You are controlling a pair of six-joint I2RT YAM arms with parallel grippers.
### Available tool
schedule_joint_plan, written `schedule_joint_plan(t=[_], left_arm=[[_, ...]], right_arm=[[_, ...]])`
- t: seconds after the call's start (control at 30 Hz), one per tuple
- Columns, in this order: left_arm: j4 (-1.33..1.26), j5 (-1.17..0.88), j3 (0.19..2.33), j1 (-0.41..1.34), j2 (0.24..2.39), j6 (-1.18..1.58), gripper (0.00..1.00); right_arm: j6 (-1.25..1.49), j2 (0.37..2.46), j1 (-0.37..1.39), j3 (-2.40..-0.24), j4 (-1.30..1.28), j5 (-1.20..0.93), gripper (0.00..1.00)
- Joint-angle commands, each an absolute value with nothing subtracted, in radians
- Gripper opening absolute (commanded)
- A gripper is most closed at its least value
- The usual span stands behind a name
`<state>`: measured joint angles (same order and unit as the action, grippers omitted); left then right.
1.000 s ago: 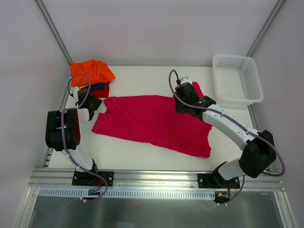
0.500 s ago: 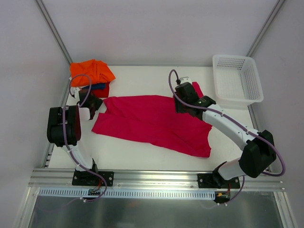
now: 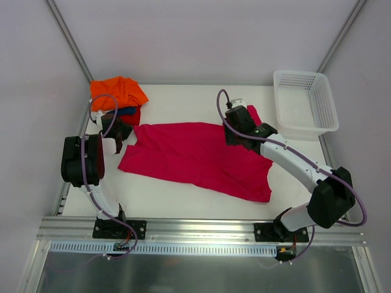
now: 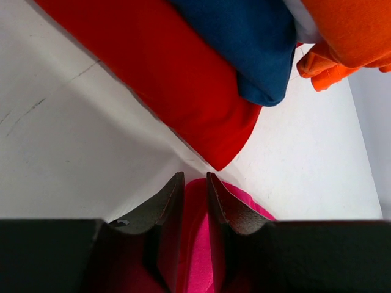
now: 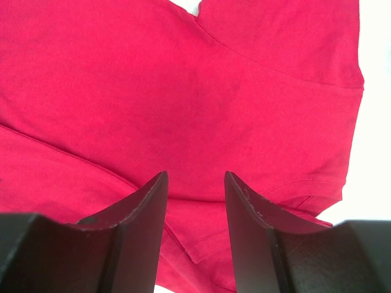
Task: Fold and stack the t-shirts
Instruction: Fold the tshirt
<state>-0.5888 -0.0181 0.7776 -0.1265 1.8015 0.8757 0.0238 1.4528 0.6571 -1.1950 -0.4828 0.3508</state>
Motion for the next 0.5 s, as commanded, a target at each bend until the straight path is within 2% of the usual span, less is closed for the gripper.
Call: schedule_joint_plan(t=[0.0,0.27,0.47], left_arm=[[-0.65,-0.046,0.804,-0.135,1.815,0.891,0.21],[-0.69,-0.081,0.81,-0.135,1.848,0.92,0.22],[-0.69,-0.035,0.775,-0.135,1.815,0.917,0.22]], right_arm=[[0.009,1.463,0.657,-1.236,-0.463,0.339,0.45],[0.011,1.473,0.657,-1.238,-0.463,0.336,0.45],[0.011,1.477,0.655,-1.238,-0.463,0.337,0.45]])
